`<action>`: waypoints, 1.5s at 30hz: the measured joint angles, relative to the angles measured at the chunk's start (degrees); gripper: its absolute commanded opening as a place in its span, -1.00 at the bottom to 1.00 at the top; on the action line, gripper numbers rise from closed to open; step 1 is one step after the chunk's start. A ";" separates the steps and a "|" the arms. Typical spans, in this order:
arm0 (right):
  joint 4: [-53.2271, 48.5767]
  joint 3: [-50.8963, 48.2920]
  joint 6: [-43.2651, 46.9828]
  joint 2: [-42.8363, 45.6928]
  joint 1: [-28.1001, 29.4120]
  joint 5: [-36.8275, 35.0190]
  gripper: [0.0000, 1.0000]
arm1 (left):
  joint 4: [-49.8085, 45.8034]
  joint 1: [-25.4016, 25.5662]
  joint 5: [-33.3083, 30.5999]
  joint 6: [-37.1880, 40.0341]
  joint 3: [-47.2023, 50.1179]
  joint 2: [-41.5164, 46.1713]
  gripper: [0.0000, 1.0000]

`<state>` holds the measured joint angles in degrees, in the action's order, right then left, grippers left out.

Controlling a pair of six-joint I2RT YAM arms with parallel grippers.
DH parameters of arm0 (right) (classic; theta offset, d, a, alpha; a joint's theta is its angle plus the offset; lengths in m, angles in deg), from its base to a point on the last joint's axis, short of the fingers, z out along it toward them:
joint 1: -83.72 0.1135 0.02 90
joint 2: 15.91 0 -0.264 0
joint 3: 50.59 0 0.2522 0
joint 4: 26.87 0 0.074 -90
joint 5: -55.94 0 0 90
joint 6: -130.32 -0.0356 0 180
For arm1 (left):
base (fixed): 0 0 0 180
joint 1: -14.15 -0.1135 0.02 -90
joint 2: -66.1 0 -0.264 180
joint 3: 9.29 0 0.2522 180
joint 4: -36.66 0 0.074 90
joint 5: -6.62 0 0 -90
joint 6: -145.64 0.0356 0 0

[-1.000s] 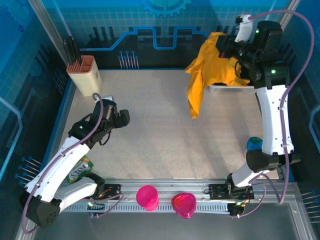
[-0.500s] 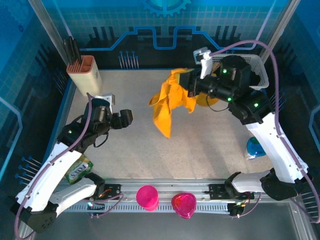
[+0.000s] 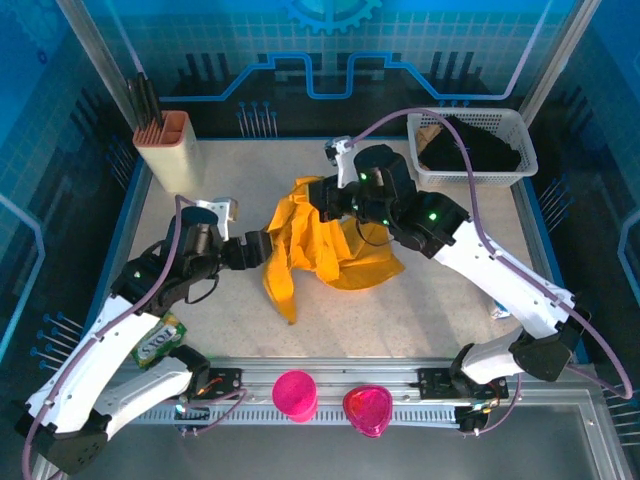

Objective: Fold and stack the t-shirts

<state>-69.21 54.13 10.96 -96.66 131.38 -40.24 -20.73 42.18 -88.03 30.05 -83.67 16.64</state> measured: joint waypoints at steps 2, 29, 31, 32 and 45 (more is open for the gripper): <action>-0.07 -2.95 -1.51 0.90 -2.78 -2.95 -1.00 | -0.02 0.00 -0.22 0.00 0.00 -0.24 0.71; -2.32 -42.38 -4.28 10.64 -38.53 -1.09 0.73 | 13.62 12.68 -2.19 -3.10 1.73 -38.53 0.75; -3.32 -40.68 -3.93 10.14 -36.02 0.02 0.72 | 15.52 13.00 -2.95 -3.52 0.39 -42.97 0.75; -3.37 -40.11 -4.00 9.79 -33.99 0.63 0.71 | 16.61 13.03 -3.61 -3.78 -0.39 -45.20 0.75; 4.81 -39.93 -13.18 -5.84 -17.94 4.52 0.39 | 24.11 12.83 -10.75 -4.44 -13.97 -61.57 0.08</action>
<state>-64.40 14.20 -2.22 -102.50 113.44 -35.71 3.37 55.01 -98.78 25.62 -97.64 -44.93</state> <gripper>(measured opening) 0.712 0.641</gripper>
